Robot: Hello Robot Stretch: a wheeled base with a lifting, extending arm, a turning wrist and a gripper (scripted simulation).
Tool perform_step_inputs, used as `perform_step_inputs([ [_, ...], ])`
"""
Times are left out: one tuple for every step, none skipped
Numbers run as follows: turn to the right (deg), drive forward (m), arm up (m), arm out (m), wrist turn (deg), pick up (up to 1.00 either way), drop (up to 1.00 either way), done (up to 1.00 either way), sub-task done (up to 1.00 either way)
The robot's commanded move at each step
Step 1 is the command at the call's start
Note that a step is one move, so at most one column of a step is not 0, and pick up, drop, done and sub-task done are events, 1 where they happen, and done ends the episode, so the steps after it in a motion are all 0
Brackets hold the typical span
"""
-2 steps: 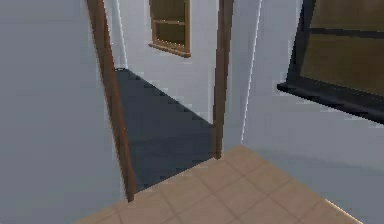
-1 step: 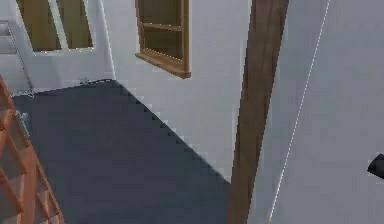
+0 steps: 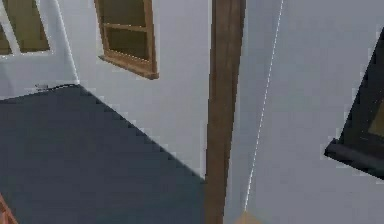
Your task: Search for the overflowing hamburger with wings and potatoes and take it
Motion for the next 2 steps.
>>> perform_step_inputs([
  [0.0,0.25,0.00,0.00,0.0,0.00,0.00,0.00,0.00],
  [-39.0,0.00,0.00,0.00,0.0,0.00,0.00,0.00,0.00],
])
